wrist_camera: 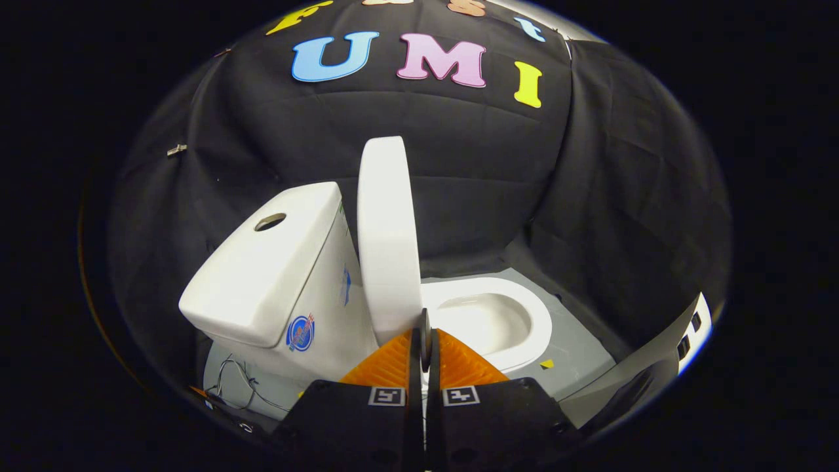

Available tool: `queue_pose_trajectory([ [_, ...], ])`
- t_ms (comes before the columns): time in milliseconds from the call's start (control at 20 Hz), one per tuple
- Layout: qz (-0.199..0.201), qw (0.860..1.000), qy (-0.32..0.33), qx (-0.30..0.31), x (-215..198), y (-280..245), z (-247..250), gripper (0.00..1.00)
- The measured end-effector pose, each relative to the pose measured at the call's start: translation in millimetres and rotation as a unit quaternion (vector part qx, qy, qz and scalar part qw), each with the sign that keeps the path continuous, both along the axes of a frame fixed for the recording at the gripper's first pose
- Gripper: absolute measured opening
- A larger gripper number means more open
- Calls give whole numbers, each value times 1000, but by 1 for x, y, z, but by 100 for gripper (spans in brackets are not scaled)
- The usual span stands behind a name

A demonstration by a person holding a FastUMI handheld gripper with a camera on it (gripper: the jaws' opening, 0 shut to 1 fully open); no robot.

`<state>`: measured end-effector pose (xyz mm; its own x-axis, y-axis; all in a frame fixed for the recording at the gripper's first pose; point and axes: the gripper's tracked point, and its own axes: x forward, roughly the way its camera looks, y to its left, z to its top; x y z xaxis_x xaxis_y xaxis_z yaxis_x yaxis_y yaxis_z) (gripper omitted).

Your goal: Open the toilet lid.

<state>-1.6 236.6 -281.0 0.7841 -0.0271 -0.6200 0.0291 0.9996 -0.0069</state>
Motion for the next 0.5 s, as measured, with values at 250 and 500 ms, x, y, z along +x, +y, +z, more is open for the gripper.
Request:
queue_pose_trajectory([
  [250,-5,1000,-12,-18,-3,16,0,6],
  [500,18,999,-20,-35,-6,38,-1,6],
])
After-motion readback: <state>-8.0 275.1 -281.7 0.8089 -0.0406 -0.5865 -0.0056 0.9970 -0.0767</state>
